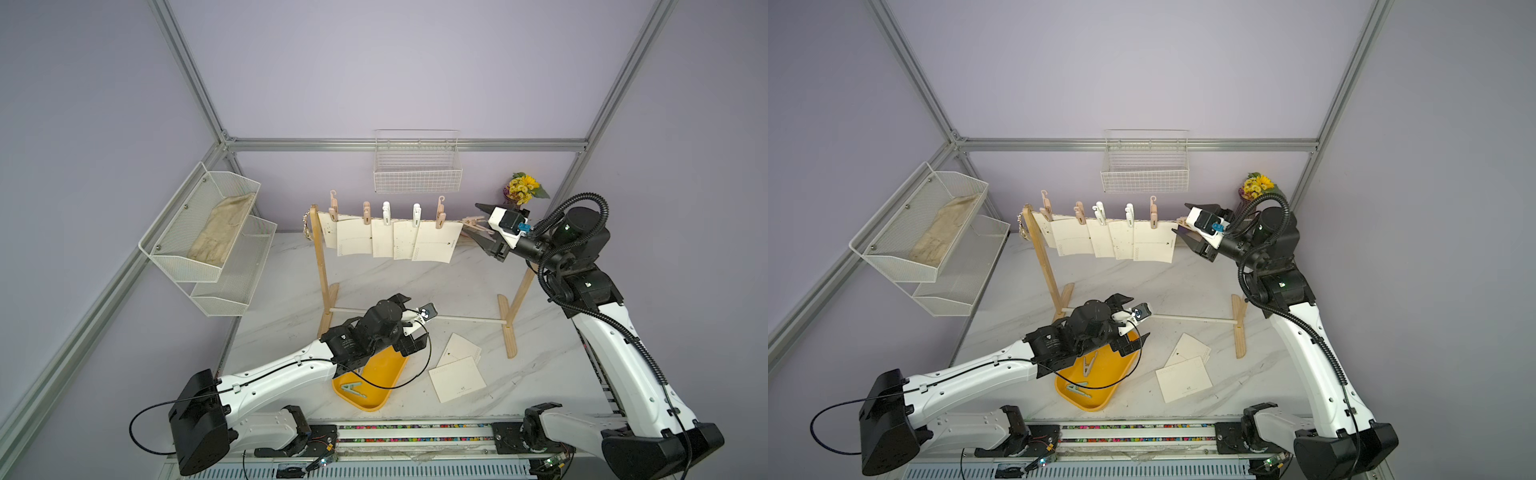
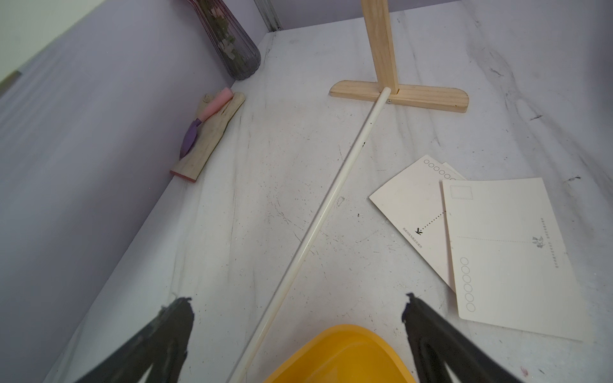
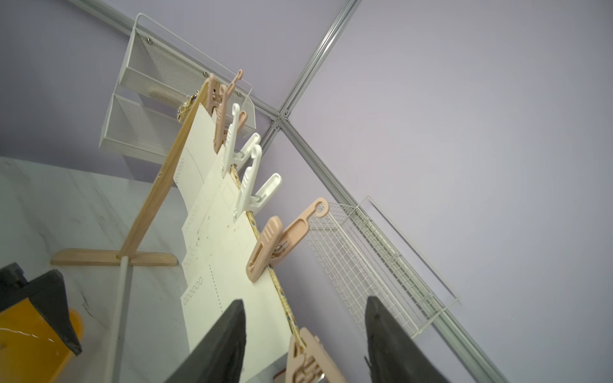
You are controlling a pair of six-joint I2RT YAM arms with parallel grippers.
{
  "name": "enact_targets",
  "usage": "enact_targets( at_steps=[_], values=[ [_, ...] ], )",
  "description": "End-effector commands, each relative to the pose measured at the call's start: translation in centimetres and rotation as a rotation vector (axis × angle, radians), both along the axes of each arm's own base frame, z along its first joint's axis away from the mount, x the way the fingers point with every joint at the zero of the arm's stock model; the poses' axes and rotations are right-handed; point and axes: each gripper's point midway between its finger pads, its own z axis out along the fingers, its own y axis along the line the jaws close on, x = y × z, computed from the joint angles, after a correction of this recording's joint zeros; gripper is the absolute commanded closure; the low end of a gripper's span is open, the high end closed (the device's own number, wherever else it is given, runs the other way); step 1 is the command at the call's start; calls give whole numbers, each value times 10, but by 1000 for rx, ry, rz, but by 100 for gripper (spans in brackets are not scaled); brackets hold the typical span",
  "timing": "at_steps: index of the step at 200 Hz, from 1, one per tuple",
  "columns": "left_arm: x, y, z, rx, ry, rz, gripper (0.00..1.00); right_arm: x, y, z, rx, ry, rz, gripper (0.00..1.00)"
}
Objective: Remove the postcards from the strings
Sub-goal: Remove the clamp from the clothesline.
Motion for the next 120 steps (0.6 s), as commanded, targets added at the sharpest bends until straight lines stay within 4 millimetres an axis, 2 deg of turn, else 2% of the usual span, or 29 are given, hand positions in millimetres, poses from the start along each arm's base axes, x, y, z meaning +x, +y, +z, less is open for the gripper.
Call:
enact_targets(
  at_steps=[1,38,66,94,120],
  values=[
    [3,-14,37,-78,-41,-18,0,-11,-4,0,-128,-168,-23,45],
    [3,-16,36,-76,-36,-24,0,-2,-7,-1,-211,-218,-67,45],
    [2,-16,36,-76,-35,-25,0,2,-5,0,-272,-230,-70,33],
    [2,-14,33,-69,-34,-24,0,4,-4,3,-328,-255,-81,29],
    [1,-14,32,-71,-32,-27,0,16,-3,-6,-421,-264,-118,28]
  ],
)
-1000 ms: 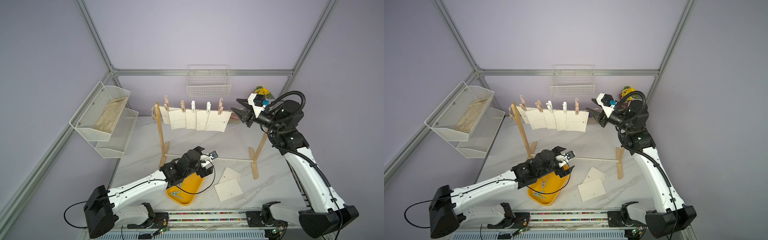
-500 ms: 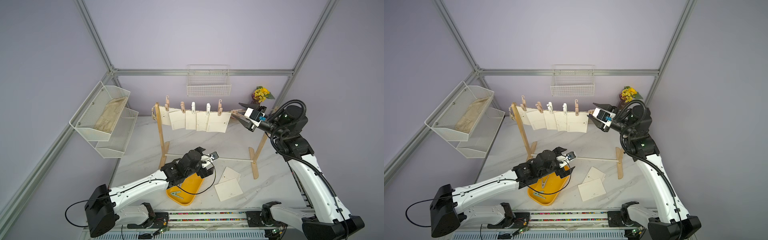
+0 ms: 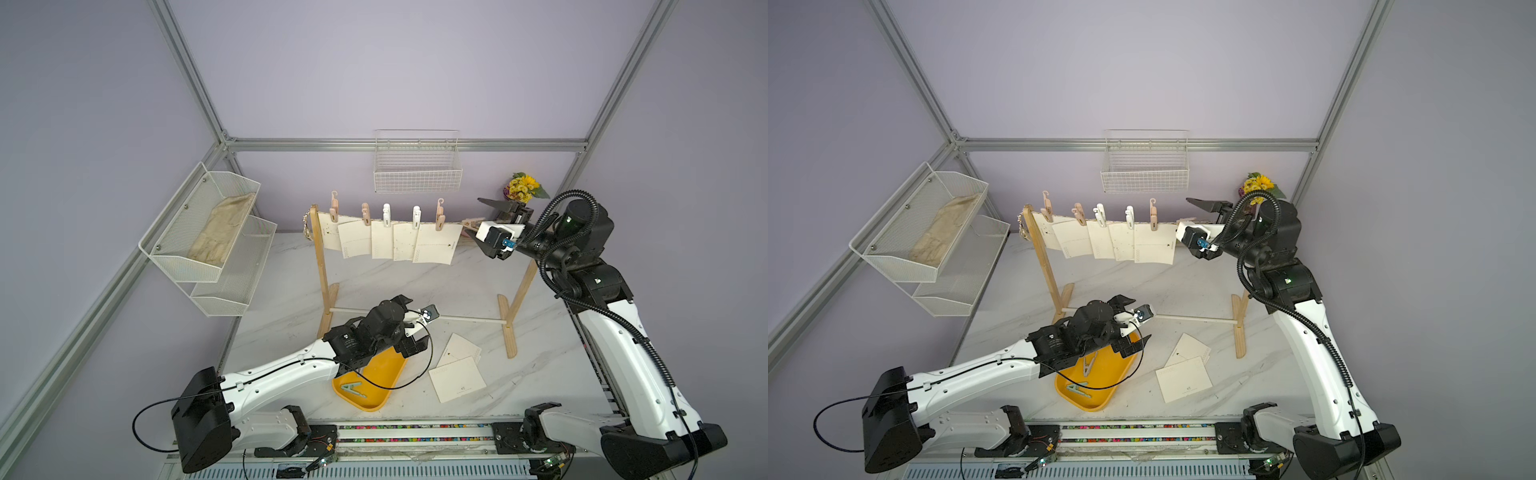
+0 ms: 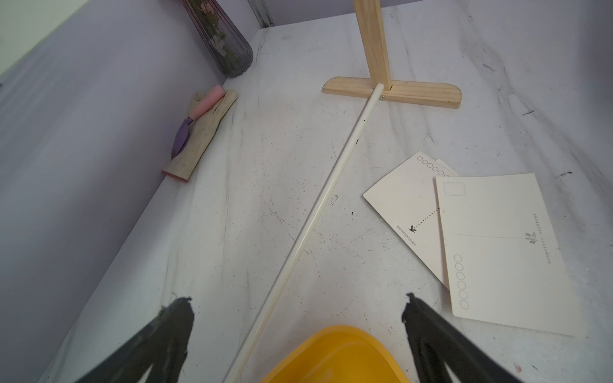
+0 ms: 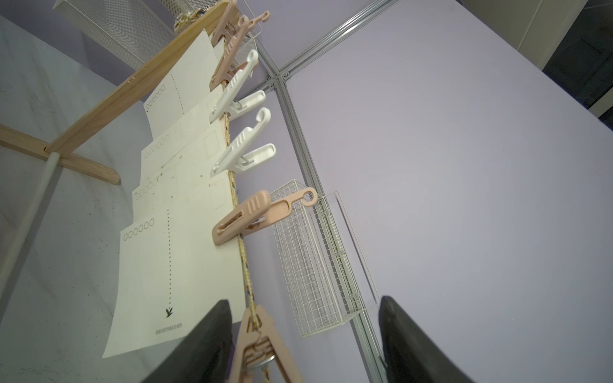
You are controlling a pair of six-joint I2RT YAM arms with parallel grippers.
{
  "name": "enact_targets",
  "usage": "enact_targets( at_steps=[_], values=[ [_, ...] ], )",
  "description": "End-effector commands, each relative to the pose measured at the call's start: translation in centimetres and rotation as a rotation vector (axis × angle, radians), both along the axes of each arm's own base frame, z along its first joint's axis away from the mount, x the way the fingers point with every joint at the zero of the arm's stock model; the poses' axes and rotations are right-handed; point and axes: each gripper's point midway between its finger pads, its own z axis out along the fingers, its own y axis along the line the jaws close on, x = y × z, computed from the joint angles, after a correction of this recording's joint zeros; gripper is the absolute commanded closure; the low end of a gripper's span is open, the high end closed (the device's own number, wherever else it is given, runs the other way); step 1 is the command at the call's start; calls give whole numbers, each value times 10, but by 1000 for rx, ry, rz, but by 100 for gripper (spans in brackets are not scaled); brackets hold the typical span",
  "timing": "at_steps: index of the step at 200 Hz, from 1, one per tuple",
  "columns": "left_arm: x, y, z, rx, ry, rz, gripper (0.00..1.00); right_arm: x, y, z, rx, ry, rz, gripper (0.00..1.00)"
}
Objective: Remove the postcards from the strings
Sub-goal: Remove the clamp from the clothesline.
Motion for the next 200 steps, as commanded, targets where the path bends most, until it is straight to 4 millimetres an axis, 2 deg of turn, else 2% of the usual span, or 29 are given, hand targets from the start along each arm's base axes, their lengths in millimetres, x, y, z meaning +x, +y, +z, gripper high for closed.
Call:
enact_targets(
  at_steps=[1,31,62,200],
  values=[
    [3,-10,37,-82,-45,-12,0,7,0,-11,-121,-28,-40,28],
    [2,-8,38,-82,-53,-12,0,16,6,-40,-251,3,-78,30],
    [1,-7,36,-81,-54,-14,0,10,16,-47,-307,12,-69,32],
    [-2,-8,34,-88,-49,-19,0,9,11,-19,-297,-107,-114,54]
  ],
)
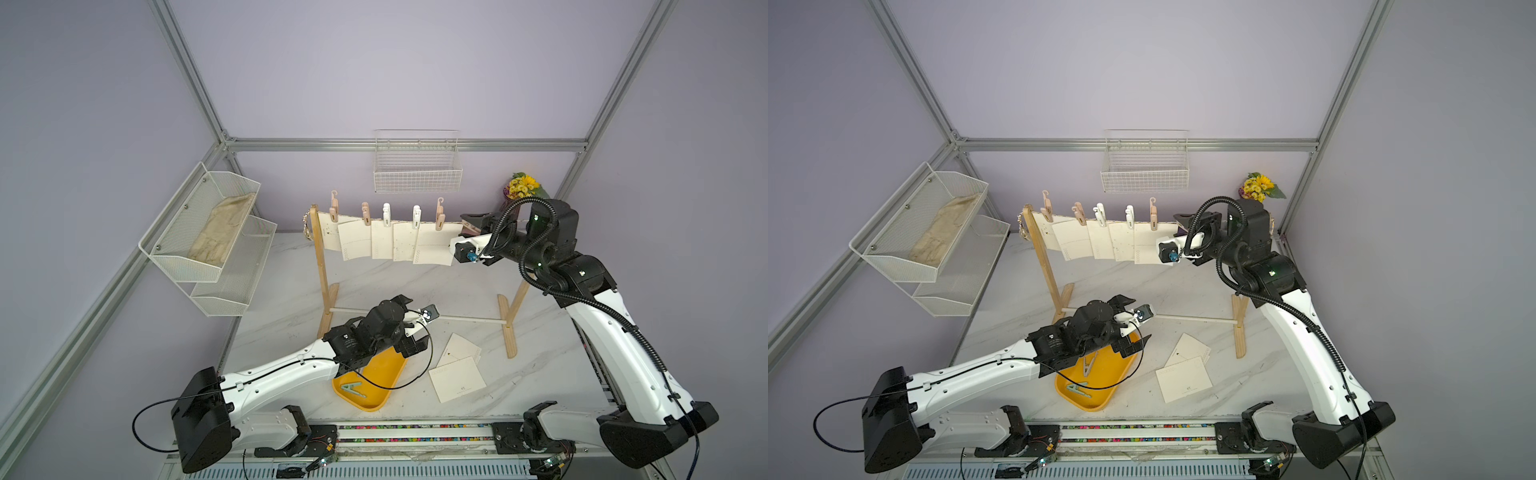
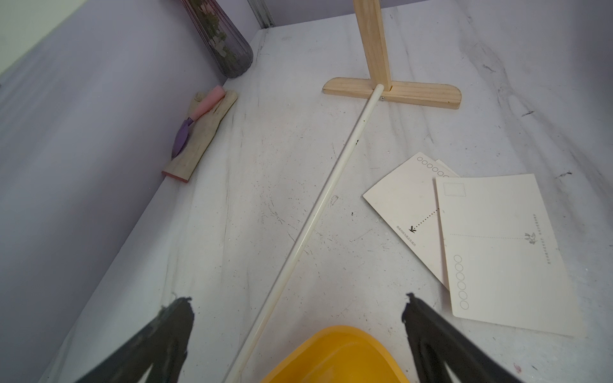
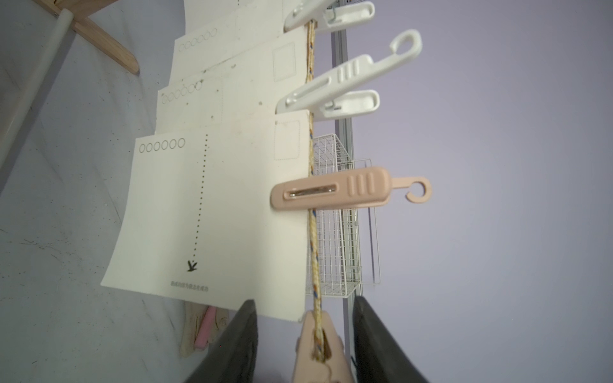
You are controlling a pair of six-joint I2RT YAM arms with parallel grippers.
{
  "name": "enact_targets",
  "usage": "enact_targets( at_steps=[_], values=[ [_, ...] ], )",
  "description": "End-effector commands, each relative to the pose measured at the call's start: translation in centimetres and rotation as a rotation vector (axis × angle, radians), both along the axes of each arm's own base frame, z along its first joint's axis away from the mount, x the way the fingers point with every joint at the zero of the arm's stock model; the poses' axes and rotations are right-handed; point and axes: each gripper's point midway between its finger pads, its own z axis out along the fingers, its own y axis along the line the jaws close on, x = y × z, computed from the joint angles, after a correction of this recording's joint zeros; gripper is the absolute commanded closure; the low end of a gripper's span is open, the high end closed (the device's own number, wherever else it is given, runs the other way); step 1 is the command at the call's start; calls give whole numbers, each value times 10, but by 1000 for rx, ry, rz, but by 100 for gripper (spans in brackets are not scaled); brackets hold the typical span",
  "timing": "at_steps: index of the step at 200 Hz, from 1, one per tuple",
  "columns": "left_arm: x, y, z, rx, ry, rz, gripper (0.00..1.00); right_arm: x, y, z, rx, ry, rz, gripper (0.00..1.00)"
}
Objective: Remove the postcards from the strings
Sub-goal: Remove the clamp from the clothesline.
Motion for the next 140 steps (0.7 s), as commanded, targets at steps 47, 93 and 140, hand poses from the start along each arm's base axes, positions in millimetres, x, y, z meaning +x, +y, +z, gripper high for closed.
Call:
enact_targets(
  at_steps=[47,93,140],
  values=[
    [-3,-6,35,-89,-57,-14,0,-14,-5,39,27,-105,-3,58],
    [-4,-6,37,-92,-57,-17,0,-16,-11,41,24,-115,-27,61],
    [-4,-6,36,-92,-57,-17,0,-19,-12,40,22,-110,-28,66]
  ],
)
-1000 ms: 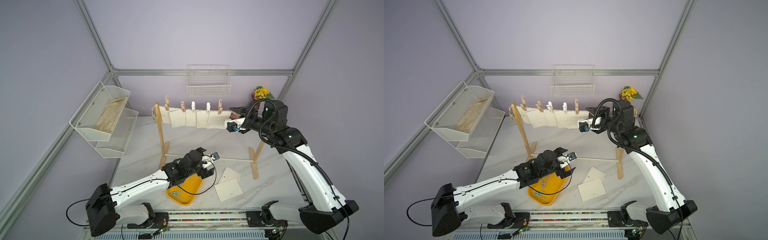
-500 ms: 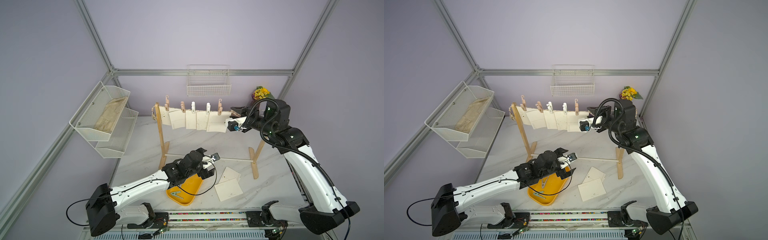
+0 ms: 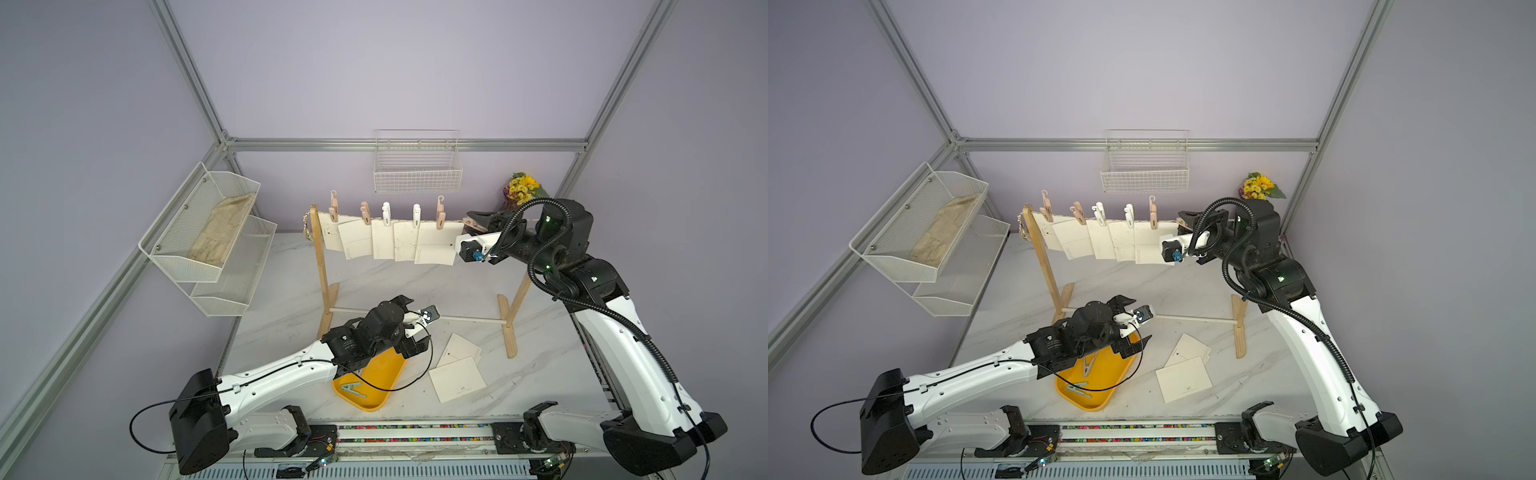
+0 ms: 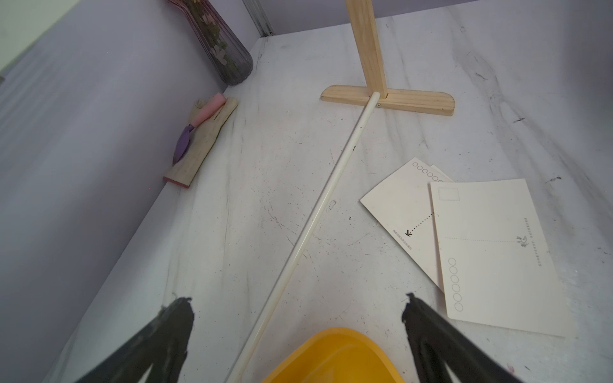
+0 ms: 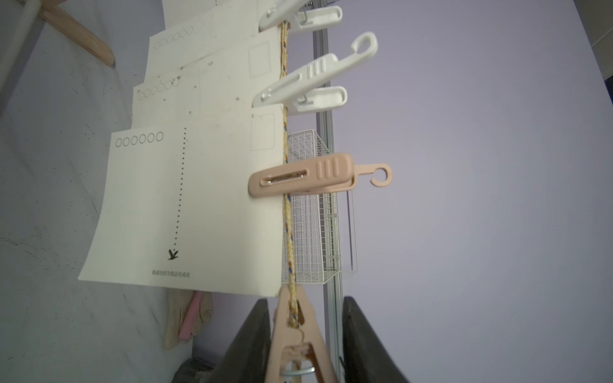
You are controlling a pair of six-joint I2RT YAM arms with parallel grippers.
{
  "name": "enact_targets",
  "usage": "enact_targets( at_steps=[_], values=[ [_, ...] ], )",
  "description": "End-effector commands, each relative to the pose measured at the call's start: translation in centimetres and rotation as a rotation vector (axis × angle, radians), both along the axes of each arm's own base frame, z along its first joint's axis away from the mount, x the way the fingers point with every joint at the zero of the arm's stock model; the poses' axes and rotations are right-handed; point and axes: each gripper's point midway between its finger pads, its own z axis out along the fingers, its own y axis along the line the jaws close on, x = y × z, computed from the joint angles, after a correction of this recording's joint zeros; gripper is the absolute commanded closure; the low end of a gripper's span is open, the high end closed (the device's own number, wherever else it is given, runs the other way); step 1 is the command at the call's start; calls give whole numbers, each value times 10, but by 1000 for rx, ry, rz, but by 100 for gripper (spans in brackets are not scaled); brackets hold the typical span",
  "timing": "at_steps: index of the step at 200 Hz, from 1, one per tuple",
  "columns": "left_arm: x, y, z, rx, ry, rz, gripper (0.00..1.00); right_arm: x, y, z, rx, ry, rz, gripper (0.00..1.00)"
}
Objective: Remove the postcards from the strings
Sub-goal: Remove the clamp from the clothesline.
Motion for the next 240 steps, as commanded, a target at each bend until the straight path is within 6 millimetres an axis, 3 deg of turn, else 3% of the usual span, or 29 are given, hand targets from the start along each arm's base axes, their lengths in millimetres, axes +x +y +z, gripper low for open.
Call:
enact_targets(
  at_steps=[1,82,110,159,176,194,220,240],
  values=[
    [0,-4,31,-79,-48,-7,0,-9,-3,19,10,-54,3,66],
    [-1,-5,30,-78,-47,-9,0,-15,-5,18,2,-54,3,74],
    [0,-4,30,-74,-51,-5,0,-30,0,24,22,-34,42,74],
    [5,0,36,-75,-74,27,0,-68,20,-10,41,163,136,76],
    [14,13,58,-127,-116,120,0,-81,28,-15,87,218,179,76],
    [19,42,98,-229,-208,252,0,-91,37,-21,142,270,224,75],
    [9,104,160,-429,-419,407,0,-98,59,-43,175,341,282,74],
    [-8,150,194,-555,-557,494,0,-104,83,-60,200,384,333,74]
  ],
)
